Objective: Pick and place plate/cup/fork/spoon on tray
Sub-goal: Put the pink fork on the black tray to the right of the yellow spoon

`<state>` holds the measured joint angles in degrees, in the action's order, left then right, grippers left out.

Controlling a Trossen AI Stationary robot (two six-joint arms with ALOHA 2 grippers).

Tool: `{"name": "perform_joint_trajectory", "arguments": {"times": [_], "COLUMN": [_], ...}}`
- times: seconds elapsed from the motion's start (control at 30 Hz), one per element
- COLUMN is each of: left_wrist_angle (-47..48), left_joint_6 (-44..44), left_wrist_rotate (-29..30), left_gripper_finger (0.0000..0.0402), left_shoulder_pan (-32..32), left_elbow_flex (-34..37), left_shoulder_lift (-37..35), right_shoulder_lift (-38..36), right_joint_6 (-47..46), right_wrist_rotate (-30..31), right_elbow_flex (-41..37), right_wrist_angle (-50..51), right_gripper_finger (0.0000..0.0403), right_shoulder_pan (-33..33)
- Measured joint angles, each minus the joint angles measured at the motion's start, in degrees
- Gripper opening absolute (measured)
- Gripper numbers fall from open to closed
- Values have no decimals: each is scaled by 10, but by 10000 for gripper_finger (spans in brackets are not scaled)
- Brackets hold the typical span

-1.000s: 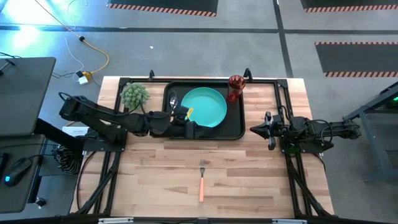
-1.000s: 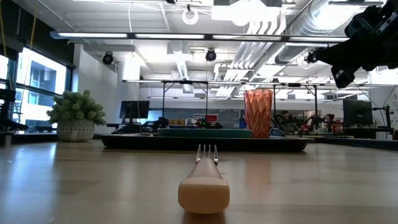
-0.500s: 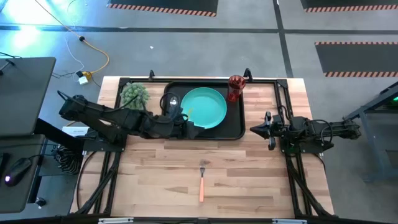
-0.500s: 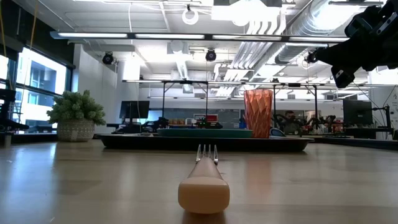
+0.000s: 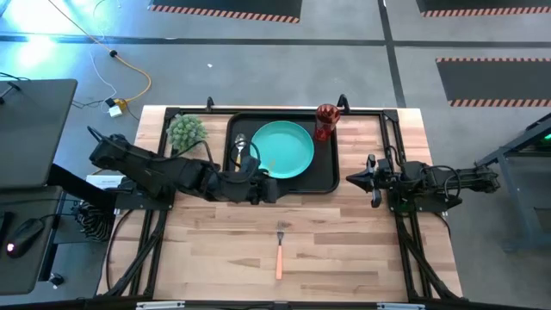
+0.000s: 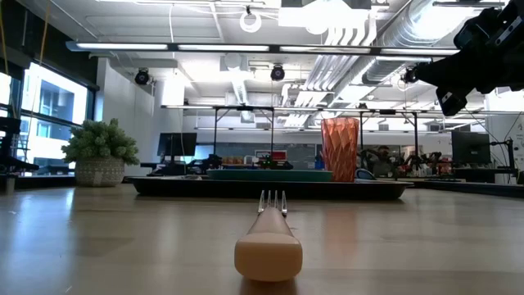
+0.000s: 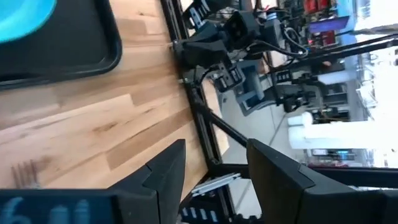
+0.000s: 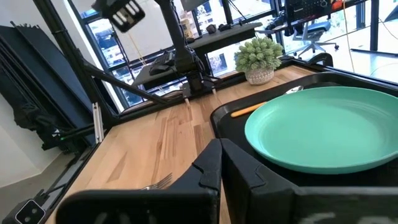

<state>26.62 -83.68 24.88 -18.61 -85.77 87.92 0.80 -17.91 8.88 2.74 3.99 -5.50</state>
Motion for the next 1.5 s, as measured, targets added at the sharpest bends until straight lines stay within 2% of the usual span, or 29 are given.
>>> {"name": "perform_joint_trajectory", "arguments": {"times": [0.2,0.37,0.5,0.7,0.77,0.93,1.33,1.5], "left_wrist_angle": [69,62,55,-9,2,16,90,122], "left_joint_6": [21,44,66,119,127,118,51,23], "left_wrist_rotate": [12,12,14,12,12,9,-7,-31], "left_gripper_finger": [130,112,112,113,113,113,113,113], "left_shoulder_pan": [1,0,0,6,7,7,6,6], "left_elbow_flex": [-54,-61,-59,-62,-60,-62,-61,-61], "left_shoulder_lift": [10,22,42,82,92,114,142,153], "right_shoulder_lift": [0,0,0,3,7,9,18,18], "right_joint_6": [0,0,0,-2,-11,-46,-52,-52], "right_wrist_rotate": [1,0,0,0,0,-1,-3,-3], "right_elbow_flex": [0,0,0,0,0,0,0,0], "right_wrist_angle": [0,0,0,0,0,0,0,0], "right_gripper_finger": [0,0,0,0,0,0,0,0], "right_shoulder_pan": [0,0,0,0,0,0,0,0]}}
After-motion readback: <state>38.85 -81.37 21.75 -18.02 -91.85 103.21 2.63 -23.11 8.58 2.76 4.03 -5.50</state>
